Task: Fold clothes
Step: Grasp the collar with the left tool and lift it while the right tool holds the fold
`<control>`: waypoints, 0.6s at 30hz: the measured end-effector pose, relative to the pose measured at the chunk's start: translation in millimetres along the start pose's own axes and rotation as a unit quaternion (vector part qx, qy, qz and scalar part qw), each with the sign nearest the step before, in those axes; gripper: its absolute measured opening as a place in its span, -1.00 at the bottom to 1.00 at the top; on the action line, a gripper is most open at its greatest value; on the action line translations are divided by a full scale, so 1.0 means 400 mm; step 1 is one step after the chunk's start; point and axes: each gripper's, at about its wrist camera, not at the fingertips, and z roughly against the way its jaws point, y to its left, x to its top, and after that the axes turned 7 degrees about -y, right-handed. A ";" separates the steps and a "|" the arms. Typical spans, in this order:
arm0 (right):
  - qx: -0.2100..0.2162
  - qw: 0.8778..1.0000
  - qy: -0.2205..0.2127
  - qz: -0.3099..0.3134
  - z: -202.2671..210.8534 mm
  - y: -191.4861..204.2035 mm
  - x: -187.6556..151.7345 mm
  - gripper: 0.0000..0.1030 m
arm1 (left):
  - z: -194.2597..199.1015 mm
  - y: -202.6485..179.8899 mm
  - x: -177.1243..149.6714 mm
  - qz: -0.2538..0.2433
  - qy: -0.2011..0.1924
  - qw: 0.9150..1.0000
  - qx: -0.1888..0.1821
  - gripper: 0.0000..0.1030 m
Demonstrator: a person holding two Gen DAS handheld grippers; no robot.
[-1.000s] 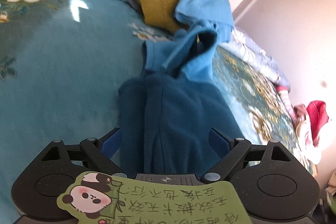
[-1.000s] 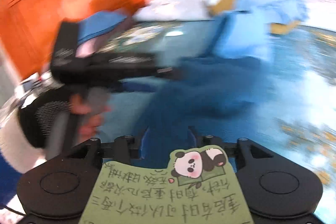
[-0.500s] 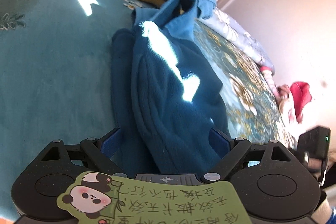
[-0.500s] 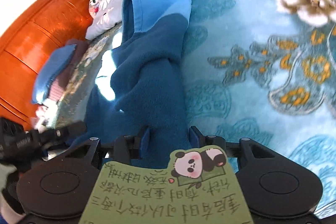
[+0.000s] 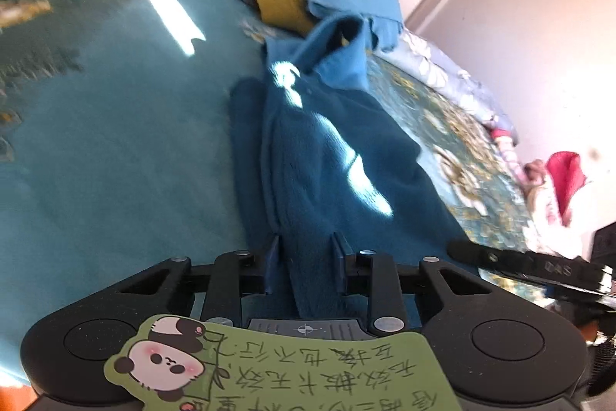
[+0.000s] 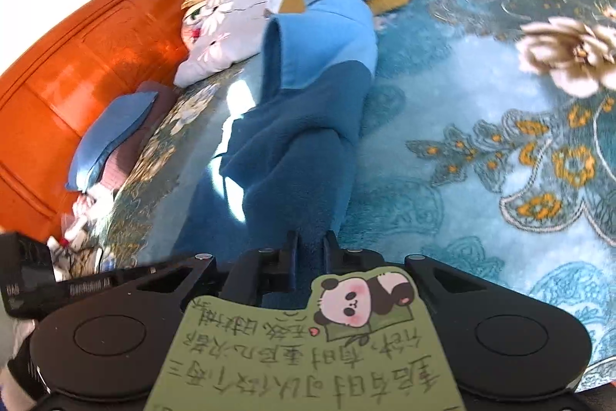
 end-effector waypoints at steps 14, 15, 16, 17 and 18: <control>0.002 0.999 0.037 0.023 -0.022 -0.012 -0.031 -0.58 | -0.143 -0.100 0.282 -0.139 -0.064 0.988 -0.009 0.47; 0.003 0.999 0.037 0.020 -0.025 -0.017 -0.031 -0.57 | -0.182 -0.114 0.319 -0.156 -0.066 0.986 -0.011 0.47; 0.005 0.999 0.038 0.016 -0.026 -0.021 -0.030 -0.55 | -0.220 -0.129 0.355 -0.172 -0.068 0.983 -0.012 0.47; 0.007 0.999 0.039 0.014 -0.027 -0.025 -0.030 -0.49 | -0.262 -0.141 0.385 -0.185 -0.062 0.981 -0.012 0.47; 0.008 0.999 0.040 0.011 -0.029 -0.029 -0.029 -0.46 | -0.309 -0.153 0.409 -0.196 -0.053 0.979 -0.012 0.47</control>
